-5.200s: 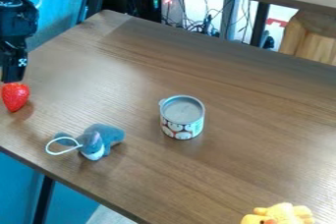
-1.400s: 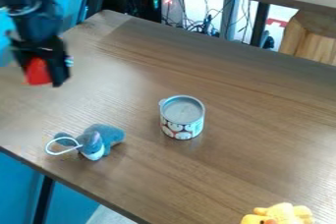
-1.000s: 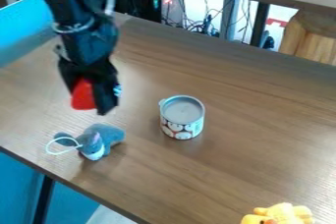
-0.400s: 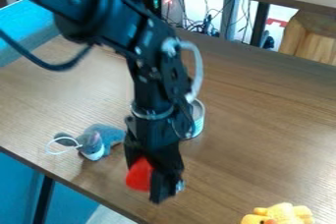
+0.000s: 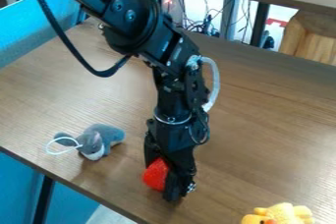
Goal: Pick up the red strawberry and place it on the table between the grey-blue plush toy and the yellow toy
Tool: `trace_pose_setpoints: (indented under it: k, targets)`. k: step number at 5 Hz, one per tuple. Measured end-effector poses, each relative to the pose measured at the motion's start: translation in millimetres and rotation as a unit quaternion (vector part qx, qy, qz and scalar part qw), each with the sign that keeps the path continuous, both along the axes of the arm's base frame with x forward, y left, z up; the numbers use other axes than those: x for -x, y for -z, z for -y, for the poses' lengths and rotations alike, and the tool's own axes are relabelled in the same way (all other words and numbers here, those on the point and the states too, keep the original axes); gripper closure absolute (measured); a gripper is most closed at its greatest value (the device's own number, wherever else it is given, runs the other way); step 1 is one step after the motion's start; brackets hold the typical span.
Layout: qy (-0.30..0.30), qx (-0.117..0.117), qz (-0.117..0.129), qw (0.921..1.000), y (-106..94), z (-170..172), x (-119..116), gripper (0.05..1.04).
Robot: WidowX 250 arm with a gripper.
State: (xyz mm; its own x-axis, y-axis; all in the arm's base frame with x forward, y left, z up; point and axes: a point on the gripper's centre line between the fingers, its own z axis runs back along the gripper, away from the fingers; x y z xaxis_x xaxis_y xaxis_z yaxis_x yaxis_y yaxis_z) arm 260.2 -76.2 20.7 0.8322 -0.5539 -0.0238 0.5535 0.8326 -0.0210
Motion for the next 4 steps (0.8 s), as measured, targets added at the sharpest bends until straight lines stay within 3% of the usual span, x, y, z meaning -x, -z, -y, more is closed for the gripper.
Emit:
trace_pose_setpoints:
  k: [1,2,3,4]
  targets:
    - [0.013,0.007,0.027,0.9995,0.3,2.5,-9.1,0.233]
    - [0.020,0.027,0.023,0.9992,1.1,8.4,-8.5,0.173]
    - [-0.011,0.030,0.003,0.9995,2.9,6.0,-2.5,0.072]
    - [-0.017,0.028,-0.002,0.9995,2.6,4.3,-1.5,0.077]
